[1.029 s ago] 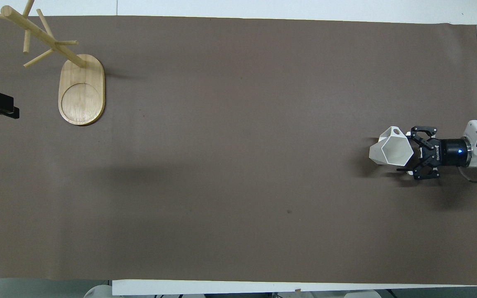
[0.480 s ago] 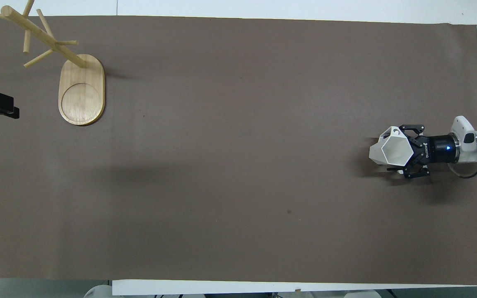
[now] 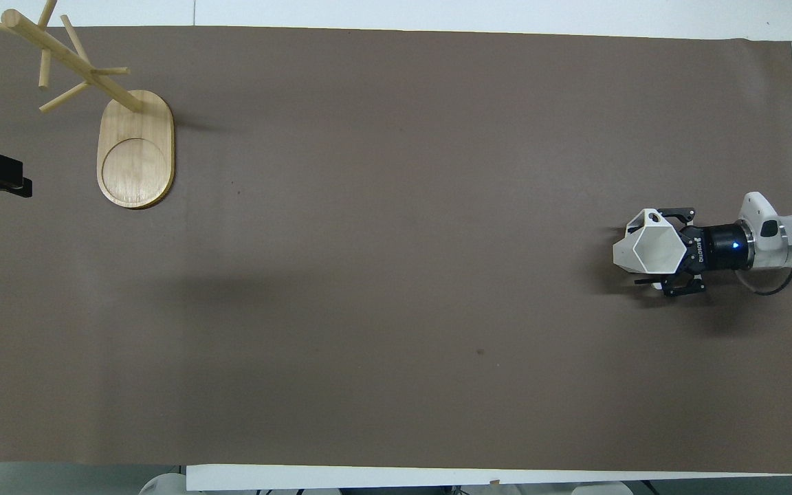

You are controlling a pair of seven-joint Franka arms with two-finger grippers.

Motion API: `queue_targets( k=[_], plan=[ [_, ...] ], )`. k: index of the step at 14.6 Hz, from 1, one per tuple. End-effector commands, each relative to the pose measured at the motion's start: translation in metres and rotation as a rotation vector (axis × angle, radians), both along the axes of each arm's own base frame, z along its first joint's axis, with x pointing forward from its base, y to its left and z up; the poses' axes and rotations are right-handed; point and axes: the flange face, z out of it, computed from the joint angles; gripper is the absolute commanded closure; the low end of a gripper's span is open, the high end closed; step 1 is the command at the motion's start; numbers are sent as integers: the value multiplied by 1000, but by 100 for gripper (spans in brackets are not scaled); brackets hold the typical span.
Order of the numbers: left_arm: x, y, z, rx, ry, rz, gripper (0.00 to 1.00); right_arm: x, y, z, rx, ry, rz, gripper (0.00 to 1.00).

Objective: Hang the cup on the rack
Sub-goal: 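Lift the mug with the right gripper while the left gripper grasps it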

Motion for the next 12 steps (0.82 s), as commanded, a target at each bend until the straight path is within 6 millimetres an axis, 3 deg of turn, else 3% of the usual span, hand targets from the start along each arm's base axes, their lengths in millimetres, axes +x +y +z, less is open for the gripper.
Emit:
queue_targets(
  k=[1,3,5,9,12],
  plan=[
    [-7,-3,2,17,4,-20,0,5,15,7,9,-31,9,50],
    [-7,-4,2,18,6,-22,0,19,24,20,-8,-56,31,67],
    [-7,-4,1,18,1,-26,0,34,56,41,-14,-23,50,67],
    [-9,-13,-3,17,3,-39,0,71,165,89,-34,32,34,64],
    [-6,-54,-9,9,-66,10,0,86,239,101,-26,64,-24,64]
  ],
)
